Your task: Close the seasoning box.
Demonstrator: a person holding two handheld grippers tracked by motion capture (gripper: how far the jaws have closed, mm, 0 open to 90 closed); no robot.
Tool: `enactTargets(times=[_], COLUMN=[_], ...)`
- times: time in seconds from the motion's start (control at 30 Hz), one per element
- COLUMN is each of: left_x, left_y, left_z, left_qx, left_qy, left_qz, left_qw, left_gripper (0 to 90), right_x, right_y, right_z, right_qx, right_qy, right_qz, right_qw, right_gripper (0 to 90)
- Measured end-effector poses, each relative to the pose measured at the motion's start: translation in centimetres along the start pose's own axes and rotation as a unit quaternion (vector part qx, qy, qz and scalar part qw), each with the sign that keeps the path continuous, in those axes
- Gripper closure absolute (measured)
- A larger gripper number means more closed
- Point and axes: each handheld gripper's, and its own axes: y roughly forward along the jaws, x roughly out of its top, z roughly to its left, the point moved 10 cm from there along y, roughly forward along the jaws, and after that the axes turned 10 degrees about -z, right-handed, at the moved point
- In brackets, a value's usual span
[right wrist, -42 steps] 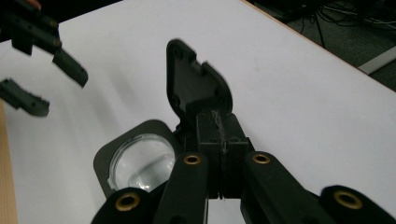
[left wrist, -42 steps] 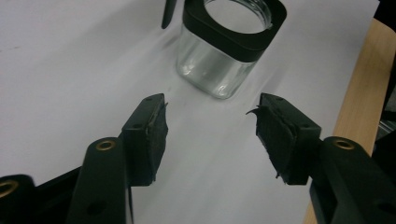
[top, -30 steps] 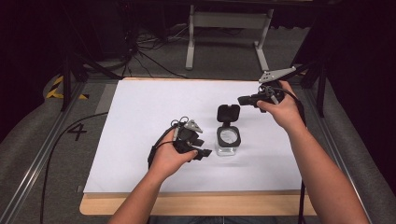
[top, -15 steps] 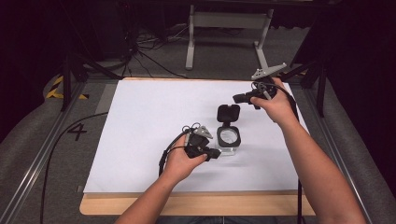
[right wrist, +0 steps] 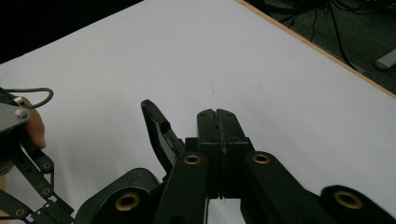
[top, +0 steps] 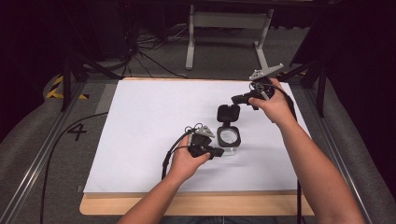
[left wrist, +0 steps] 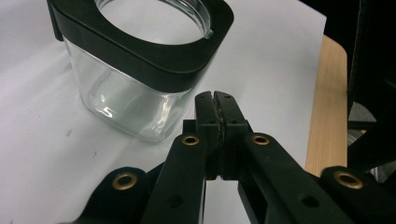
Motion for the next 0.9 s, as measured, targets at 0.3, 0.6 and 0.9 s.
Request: enactTargets(times=[0.3, 0.6, 0.9], left_x=[0.4, 0.4, 0.7], left_y=[0.3, 0.6, 1.4], left_z=[-0.1, 0.0, -0.6], left_qx=[-0.001, 0.002, 0.001], left_qy=[0.007, 0.010, 0.017], left_qz=[-0.016, -0.016, -0.018], left_qw=[0.9998, 0.9998, 0.9997], left_gripper=[89.5, 89.5, 88.9], right_x=[-0.3, -0.8, -1.5], right_y=[0.0, -0.4, -0.8], right_z=[0.1, 1.1, 3.0], right_qx=[-0.001, 0.008, 0.026], right_qy=[-0.002, -0.017, -0.035], right_qz=[0.002, 0.004, 0.010], right_qw=[1.0000, 0.9998, 0.9990], right_gripper=[90.0, 90.0, 90.0])
